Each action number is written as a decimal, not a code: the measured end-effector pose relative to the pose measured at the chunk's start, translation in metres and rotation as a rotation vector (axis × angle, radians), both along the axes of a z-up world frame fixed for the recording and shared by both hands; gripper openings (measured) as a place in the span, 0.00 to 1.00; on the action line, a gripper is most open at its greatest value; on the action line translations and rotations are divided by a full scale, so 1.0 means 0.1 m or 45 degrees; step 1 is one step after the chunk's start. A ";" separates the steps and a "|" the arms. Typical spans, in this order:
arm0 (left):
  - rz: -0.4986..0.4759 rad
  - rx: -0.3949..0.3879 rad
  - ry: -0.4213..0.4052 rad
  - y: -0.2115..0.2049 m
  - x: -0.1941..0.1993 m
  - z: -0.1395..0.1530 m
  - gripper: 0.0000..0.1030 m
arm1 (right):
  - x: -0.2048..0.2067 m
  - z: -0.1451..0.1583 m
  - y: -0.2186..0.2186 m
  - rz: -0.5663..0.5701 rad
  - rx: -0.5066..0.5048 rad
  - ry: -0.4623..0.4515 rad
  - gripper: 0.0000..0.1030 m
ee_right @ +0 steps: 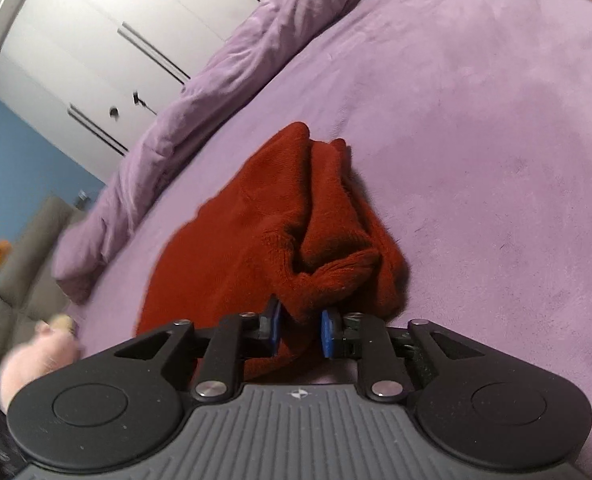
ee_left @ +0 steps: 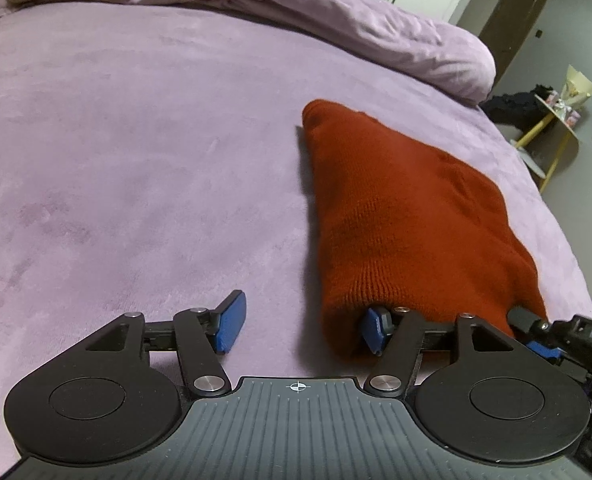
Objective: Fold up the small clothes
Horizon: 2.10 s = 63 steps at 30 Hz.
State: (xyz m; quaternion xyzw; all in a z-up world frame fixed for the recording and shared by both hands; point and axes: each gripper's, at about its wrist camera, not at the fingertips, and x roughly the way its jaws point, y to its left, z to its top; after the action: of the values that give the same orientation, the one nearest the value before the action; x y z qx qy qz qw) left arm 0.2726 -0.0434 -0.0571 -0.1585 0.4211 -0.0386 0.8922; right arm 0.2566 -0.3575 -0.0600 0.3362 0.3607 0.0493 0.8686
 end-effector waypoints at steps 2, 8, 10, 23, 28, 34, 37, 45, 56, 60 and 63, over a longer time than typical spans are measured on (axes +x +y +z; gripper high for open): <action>-0.004 0.005 0.011 0.01 0.00 -0.01 0.65 | 0.04 0.00 0.07 0.017 -0.089 0.008 0.14; -0.016 0.010 0.025 0.03 0.00 -0.06 0.66 | 0.08 -0.04 0.15 0.072 -0.231 -0.020 0.11; -0.010 -0.008 0.039 0.05 -0.01 -0.07 0.66 | 0.06 -0.05 0.18 0.104 -0.295 -0.055 0.11; 0.087 -0.072 0.007 0.27 0.08 0.45 0.64 | -0.06 0.38 -0.04 -0.039 -0.346 -0.060 0.26; 0.020 -0.003 -0.038 -0.15 0.67 0.50 0.66 | 0.62 0.45 0.28 0.065 -0.360 -0.081 0.18; 0.051 0.010 -0.064 -0.45 1.35 0.33 0.66 | 1.49 0.40 0.64 0.162 -0.551 -0.016 0.18; 0.060 0.097 -0.038 -0.51 1.60 0.21 0.67 | 1.77 0.32 0.64 0.185 -0.600 0.025 0.13; 0.116 0.050 0.050 -0.38 1.85 -0.19 0.80 | 2.07 0.03 0.51 0.197 -0.635 0.036 0.00; 0.112 0.049 -0.042 -0.35 1.73 -0.20 0.81 | 1.89 -0.09 0.54 0.113 -0.659 -0.144 0.00; 0.128 -0.050 -0.098 -0.19 1.30 -0.01 0.81 | 1.66 0.16 0.63 0.156 -0.690 -0.155 0.04; 0.131 -0.067 -0.175 -0.16 0.87 -0.01 0.81 | 1.16 0.22 0.67 0.211 -0.618 -0.279 0.05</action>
State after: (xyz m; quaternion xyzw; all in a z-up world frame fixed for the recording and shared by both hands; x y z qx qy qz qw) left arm 0.3594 -0.0597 -0.0583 -0.2001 0.3491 -0.0145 0.9154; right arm 0.3727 -0.2907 -0.0379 0.0802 0.2921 0.0685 0.9506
